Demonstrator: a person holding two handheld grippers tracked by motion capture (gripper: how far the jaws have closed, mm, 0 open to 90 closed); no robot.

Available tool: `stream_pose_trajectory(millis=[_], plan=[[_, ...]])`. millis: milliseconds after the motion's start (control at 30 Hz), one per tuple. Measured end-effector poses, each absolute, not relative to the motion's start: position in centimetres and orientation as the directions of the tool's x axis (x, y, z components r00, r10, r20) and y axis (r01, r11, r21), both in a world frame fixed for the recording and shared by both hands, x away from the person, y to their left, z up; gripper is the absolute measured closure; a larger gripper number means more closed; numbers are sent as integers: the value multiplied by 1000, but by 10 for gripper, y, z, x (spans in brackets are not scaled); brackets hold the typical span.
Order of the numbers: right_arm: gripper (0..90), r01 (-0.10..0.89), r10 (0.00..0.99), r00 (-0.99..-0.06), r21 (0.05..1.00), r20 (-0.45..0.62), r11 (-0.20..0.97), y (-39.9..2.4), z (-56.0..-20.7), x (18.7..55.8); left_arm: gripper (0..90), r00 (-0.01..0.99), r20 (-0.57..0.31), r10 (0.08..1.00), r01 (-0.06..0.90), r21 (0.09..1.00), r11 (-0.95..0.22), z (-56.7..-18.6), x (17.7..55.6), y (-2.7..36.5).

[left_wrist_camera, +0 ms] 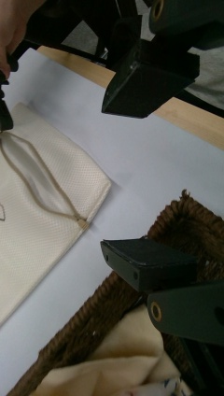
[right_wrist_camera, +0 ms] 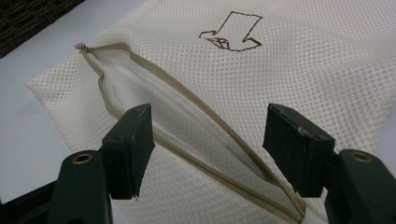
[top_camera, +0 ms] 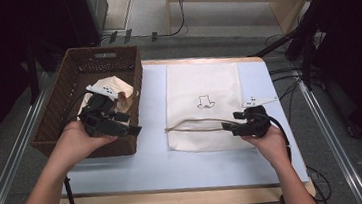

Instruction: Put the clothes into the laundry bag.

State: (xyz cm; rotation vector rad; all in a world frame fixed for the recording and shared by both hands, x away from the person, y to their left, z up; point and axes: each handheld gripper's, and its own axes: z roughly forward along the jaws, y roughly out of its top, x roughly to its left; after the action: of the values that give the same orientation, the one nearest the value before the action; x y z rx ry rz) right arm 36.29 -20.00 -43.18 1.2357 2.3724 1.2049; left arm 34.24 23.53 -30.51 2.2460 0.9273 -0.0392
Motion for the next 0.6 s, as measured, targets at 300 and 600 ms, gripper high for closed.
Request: stream_pose_trajectory(millis=[300,600], plan=[[343,584,755,-631,749,178,312,-197,-430,367,293,712,-265,650,645,613,-457,-290,355,255],[343,582,749,-639,746,173,323,-190,-429,371,285,679,-243,693,661,614,-432,-287,372,275]])
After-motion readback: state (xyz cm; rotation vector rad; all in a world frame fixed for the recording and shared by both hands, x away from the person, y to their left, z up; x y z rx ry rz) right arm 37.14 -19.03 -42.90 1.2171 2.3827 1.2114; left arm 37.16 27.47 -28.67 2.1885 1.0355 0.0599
